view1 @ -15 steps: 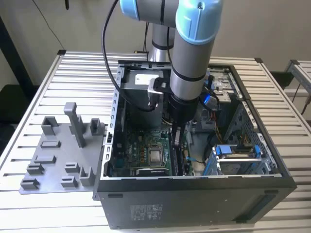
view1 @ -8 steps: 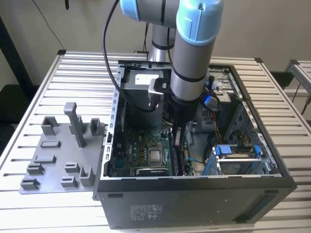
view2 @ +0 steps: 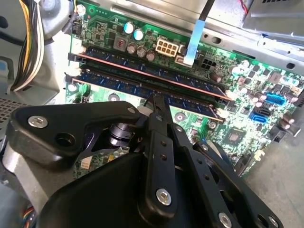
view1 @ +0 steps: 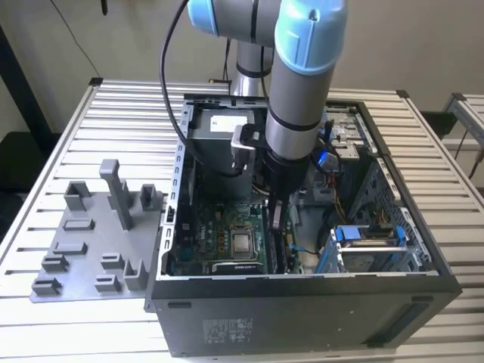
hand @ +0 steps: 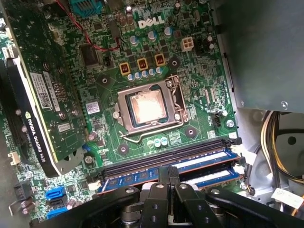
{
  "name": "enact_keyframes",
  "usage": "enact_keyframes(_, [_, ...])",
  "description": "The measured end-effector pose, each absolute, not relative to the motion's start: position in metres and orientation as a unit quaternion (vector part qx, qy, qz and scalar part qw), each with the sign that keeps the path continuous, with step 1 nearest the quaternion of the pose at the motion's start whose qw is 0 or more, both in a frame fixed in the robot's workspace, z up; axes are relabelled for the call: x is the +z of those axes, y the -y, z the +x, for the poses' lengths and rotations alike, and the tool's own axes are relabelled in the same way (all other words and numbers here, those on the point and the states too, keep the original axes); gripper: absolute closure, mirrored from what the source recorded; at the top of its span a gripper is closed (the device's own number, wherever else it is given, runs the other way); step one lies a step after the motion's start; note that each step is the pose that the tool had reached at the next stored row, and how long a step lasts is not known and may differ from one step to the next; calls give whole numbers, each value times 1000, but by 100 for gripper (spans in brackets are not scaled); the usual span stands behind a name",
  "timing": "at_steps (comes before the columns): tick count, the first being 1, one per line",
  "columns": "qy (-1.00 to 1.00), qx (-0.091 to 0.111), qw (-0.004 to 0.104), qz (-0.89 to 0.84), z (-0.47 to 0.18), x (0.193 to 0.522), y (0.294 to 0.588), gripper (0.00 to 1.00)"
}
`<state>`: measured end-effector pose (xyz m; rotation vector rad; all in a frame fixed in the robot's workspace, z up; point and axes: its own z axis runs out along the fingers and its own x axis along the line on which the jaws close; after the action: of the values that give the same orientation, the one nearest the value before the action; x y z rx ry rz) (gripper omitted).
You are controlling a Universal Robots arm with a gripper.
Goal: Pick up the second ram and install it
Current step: 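Press down the second ram until it locks into place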
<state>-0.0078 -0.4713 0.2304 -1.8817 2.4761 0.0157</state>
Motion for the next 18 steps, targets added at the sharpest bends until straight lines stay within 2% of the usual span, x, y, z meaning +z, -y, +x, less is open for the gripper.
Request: enact_keyframes(18, [-796, 5, 16, -605, -8, 220, 471, 89])
